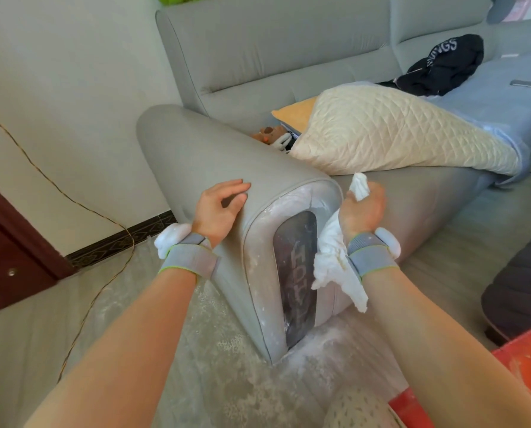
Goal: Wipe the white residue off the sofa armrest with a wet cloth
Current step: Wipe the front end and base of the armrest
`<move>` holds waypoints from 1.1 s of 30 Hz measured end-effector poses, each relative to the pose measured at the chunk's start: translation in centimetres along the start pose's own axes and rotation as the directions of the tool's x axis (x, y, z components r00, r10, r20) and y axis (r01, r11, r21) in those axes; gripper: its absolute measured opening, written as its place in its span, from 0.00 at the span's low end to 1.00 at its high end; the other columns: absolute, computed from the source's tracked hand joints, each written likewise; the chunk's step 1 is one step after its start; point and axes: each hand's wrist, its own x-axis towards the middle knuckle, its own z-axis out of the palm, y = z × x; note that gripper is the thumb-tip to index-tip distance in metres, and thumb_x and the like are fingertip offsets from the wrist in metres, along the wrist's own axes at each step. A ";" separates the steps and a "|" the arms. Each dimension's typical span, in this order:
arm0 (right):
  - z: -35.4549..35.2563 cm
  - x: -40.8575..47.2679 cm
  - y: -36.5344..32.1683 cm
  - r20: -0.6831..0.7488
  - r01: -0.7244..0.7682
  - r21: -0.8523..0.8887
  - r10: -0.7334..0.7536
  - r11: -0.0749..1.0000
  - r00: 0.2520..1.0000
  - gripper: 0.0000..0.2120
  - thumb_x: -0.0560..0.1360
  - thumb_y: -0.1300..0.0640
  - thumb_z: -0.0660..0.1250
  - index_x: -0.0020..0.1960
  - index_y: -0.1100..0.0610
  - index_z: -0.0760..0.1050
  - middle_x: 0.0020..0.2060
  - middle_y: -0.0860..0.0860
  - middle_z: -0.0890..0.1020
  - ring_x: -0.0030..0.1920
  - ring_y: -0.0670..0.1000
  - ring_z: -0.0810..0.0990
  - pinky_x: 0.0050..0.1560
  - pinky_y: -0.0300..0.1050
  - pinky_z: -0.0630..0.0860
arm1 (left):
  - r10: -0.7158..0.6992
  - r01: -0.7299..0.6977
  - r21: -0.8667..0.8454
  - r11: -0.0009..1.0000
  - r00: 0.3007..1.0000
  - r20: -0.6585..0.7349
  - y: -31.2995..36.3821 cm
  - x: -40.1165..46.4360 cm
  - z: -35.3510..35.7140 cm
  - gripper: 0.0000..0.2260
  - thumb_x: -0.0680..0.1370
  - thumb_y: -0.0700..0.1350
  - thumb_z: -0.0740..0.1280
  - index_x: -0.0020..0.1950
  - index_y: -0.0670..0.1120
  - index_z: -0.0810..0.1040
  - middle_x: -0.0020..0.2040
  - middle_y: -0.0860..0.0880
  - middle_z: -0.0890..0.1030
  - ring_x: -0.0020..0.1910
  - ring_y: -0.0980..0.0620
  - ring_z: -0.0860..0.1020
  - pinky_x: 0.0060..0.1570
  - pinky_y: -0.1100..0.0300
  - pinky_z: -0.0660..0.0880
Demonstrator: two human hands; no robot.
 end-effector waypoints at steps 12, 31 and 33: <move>2.1 -2.9 -0.3 0.091 0.251 0.024 -0.252 0.968 0.964 0.14 0.77 0.66 0.60 0.60 0.61 0.77 0.51 0.52 0.68 0.50 0.48 0.70 0.51 0.30 0.62 | -0.102 0.122 -0.218 0.968 0.990 0.101 0.6 0.1 -0.8 0.13 0.78 0.35 0.61 0.62 0.38 0.76 0.64 0.43 0.75 0.59 0.58 0.70 0.54 0.83 0.62; 1.1 -8.4 0.2 0.414 0.630 0.253 -0.671 0.734 0.615 0.13 0.73 0.65 0.61 0.54 0.55 0.80 0.47 0.49 0.75 0.50 0.45 0.74 0.57 0.28 0.67 | -0.121 0.124 -0.304 0.945 0.992 0.027 0.9 -0.6 -0.3 0.12 0.79 0.36 0.61 0.61 0.41 0.77 0.60 0.44 0.77 0.57 0.56 0.72 0.67 0.58 0.65; 0.2 -7.3 -0.8 0.414 0.481 0.272 -0.552 0.834 0.724 0.14 0.73 0.67 0.63 0.55 0.55 0.78 0.47 0.49 0.75 0.48 0.43 0.74 0.54 0.24 0.66 | -0.114 0.113 -0.292 0.950 0.993 0.014 0.9 -0.7 -0.2 0.12 0.78 0.36 0.61 0.61 0.42 0.77 0.60 0.44 0.77 0.57 0.56 0.72 0.68 0.55 0.65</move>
